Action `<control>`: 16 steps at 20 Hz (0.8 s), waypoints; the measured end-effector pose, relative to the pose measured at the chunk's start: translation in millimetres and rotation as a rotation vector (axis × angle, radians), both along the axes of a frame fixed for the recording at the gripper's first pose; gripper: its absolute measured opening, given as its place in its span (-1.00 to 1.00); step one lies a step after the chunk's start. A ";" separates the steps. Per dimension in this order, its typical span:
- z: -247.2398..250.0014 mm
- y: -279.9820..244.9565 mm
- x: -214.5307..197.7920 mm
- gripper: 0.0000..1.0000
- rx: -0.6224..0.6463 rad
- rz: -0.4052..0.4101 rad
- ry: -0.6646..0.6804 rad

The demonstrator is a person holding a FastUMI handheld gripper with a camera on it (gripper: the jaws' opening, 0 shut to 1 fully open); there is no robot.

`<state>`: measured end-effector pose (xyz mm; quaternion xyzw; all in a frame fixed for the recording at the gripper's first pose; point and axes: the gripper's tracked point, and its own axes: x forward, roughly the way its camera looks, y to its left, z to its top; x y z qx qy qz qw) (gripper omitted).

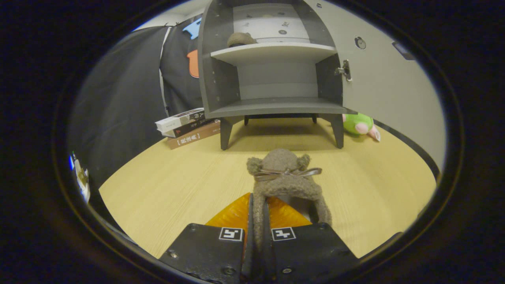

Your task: Open the shoe cabinet door, grab the shoes and put them into the shoe cabinet, then close the shoe cabinet door.

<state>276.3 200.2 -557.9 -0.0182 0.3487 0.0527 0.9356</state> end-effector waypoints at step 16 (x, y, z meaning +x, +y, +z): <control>189.7 18.9 -36.3 -0.73 0.068 0.106 -0.183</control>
